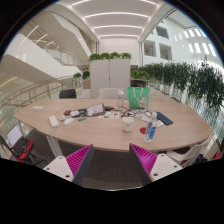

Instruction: Pour water

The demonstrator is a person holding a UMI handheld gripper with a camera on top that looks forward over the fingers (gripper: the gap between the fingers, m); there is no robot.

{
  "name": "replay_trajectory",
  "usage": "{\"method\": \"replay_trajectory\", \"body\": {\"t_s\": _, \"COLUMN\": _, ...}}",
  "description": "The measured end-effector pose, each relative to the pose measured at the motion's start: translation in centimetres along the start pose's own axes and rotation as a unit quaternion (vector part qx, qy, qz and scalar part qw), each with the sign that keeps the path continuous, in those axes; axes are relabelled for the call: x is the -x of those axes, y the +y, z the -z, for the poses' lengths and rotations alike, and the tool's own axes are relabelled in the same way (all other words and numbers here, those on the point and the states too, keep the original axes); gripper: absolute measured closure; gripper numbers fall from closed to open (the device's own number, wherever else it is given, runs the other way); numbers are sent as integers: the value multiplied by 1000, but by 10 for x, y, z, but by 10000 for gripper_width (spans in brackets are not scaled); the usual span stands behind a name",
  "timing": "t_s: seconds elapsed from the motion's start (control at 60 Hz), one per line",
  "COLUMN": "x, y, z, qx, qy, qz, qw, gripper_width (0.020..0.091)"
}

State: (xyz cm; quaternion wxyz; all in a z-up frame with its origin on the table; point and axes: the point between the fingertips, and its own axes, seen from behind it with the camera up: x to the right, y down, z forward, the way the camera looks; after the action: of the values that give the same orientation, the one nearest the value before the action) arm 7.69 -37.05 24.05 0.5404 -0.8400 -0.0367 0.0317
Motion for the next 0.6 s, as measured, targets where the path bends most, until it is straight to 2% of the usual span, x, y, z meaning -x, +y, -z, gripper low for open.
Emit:
{"method": "replay_trajectory", "body": {"t_s": 0.083, "x": -7, "y": 3, "z": 9, "qx": 3, "qy": 3, "qz": -5, "qw": 1000, "gripper_width": 286}}
{"method": "replay_trajectory", "body": {"t_s": 0.3, "x": -62, "y": 9, "z": -47, "qx": -10, "qy": 23, "qz": 0, "qw": 1000, "gripper_width": 287}}
{"method": "replay_trajectory", "body": {"t_s": 0.383, "x": -103, "y": 11, "z": -85, "qx": -33, "qy": 41, "qz": 14, "qw": 999, "gripper_width": 290}}
{"method": "replay_trajectory", "body": {"t_s": 0.6, "x": -207, "y": 18, "z": -216, "qx": -56, "qy": 66, "qz": 4, "qw": 996, "gripper_width": 287}}
